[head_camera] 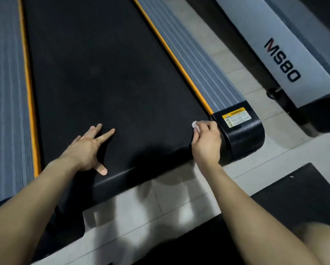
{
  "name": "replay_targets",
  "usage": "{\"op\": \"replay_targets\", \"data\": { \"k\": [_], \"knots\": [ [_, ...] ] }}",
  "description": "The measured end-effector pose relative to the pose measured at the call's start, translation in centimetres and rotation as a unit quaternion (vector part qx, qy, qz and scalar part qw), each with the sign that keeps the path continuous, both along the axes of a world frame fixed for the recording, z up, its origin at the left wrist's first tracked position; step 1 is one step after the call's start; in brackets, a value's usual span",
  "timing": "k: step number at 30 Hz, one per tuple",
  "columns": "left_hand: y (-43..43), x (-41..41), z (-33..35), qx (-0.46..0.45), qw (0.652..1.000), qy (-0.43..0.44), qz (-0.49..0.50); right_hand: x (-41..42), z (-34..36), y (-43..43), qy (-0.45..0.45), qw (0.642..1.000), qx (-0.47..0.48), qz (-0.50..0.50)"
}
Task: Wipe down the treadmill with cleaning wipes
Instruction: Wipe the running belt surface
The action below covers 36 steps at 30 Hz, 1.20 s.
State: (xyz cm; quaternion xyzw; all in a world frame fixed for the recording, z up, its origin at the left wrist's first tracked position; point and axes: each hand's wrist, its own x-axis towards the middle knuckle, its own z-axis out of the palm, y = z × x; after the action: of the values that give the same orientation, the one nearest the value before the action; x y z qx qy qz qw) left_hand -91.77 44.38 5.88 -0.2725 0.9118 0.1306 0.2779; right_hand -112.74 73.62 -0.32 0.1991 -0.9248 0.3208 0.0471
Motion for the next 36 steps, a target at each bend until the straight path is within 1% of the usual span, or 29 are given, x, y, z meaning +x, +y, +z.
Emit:
{"op": "replay_targets", "data": {
  "k": [2, 4, 6, 7, 8, 10, 11, 13, 14, 15, 16, 17, 18, 19, 21, 22, 24, 26, 27, 29, 30, 32, 33, 34, 35, 36],
  "knots": [
    [0.7, 0.5, 0.5, -0.008, 0.999, 0.032, 0.025, 3.9, -0.2, -2.2, -0.015, 0.997, -0.052, 0.059],
    [1.6, 1.6, 0.8, -0.031, 0.994, 0.081, 0.059, 8.9, -0.5, -5.5, -0.017, 0.982, -0.071, 0.176],
    [2.3, 3.5, 0.6, -0.072, 0.985, 0.134, 0.075, 13.0, -0.9, -7.5, -0.010, 0.955, -0.029, 0.294],
    [2.5, 4.8, 0.2, -0.100, 0.980, 0.156, 0.069, 13.1, -1.2, -7.5, 0.007, 0.944, -0.001, 0.329],
    [2.8, 6.1, -0.1, -0.131, 0.974, 0.174, 0.058, 11.8, -1.4, -6.8, 0.014, 0.944, 0.006, 0.330],
    [3.5, 8.7, -0.4, -0.185, 0.961, 0.201, 0.037, 6.5, -1.2, -3.5, -0.008, 0.969, 0.007, 0.245],
    [3.9, 10.0, -0.5, -0.204, 0.954, 0.218, 0.032, 3.3, -0.8, -1.3, -0.007, 0.983, 0.019, 0.183],
    [4.0, 12.5, -0.9, -0.237, 0.937, 0.255, 0.030, -1.6, -0.1, 2.5, 0.002, 0.997, 0.038, 0.067],
    [3.8, 13.6, -1.2, -0.253, 0.929, 0.267, 0.029, -2.3, 0.0, 3.0, 0.008, 0.999, 0.037, 0.025],
    [3.4, 14.5, -1.6, -0.265, 0.925, 0.272, 0.031, -1.2, 0.2, 2.1, 0.013, 0.999, 0.031, -0.002],
    [3.0, 15.4, -1.9, -0.273, 0.922, 0.273, 0.037, 1.2, 0.2, 0.1, 0.017, 1.000, 0.017, -0.002],
    [2.6, 16.2, -2.3, -0.280, 0.919, 0.273, 0.049, 4.8, -0.2, -2.8, 0.014, 0.999, 0.009, 0.033],
    [2.4, 16.9, -2.7, -0.287, 0.915, 0.276, 0.066, 8.9, -0.4, -6.1, 0.010, 0.995, 0.005, 0.104],
    [2.3, 17.4, -3.1, -0.292, 0.909, 0.283, 0.089, 13.2, -0.5, -9.2, -0.003, 0.981, -0.004, 0.195],
    [2.4, 18.2, -3.9, -0.288, 0.894, 0.313, 0.142, 21.4, -0.6, -13.8, -0.023, 0.936, -0.002, 0.350],
    [2.4, 18.3, -4.2, -0.282, 0.885, 0.331, 0.164, 23.9, -0.3, -15.0, -0.015, 0.916, 0.006, 0.400],
    [2.1, 18.2, -4.4, -0.273, 0.874, 0.353, 0.191, 24.4, -0.4, -15.8, -0.010, 0.900, 0.006, 0.437],
    [2.1, 18.5, -4.6, -0.270, 0.871, 0.358, 0.199, 20.9, -0.6, -13.9, 0.004, 0.910, 0.009, 0.414],
    [2.1, 18.8, -4.8, -0.269, 0.870, 0.363, 0.200, 17.9, -0.7, -12.3, 0.018, 0.926, 0.013, 0.376],
    [1.9, 19.0, -5.0, -0.266, 0.867, 0.372, 0.197, 10.3, -0.3, -7.9, 0.046, 0.970, 0.027, 0.239],
    [1.9, 19.0, -5.0, -0.265, 0.868, 0.371, 0.196, 6.5, 0.3, -5.3, 0.040, 0.985, 0.043, 0.160],
    [1.9, 18.9, -5.2, -0.267, 0.870, 0.362, 0.201, 1.9, 1.3, -1.5, 0.006, 0.998, 0.050, 0.027],
    [1.8, 18.8, -5.3, -0.269, 0.871, 0.358, 0.200, 2.0, 1.4, -1.1, 0.001, 0.998, 0.053, -0.017],
    [1.9, 18.7, -5.2, -0.271, 0.873, 0.354, 0.198, 3.9, 1.4, -2.0, 0.005, 0.998, 0.051, -0.033],
    [1.9, 18.7, -5.2, -0.271, 0.874, 0.352, 0.199, 7.0, 1.1, -3.9, 0.014, 0.999, 0.037, -0.018],
    [2.0, 18.7, -5.2, -0.272, 0.874, 0.350, 0.199, 10.9, 1.1, -6.3, 0.010, 0.999, 0.016, 0.036]
  ]
}}
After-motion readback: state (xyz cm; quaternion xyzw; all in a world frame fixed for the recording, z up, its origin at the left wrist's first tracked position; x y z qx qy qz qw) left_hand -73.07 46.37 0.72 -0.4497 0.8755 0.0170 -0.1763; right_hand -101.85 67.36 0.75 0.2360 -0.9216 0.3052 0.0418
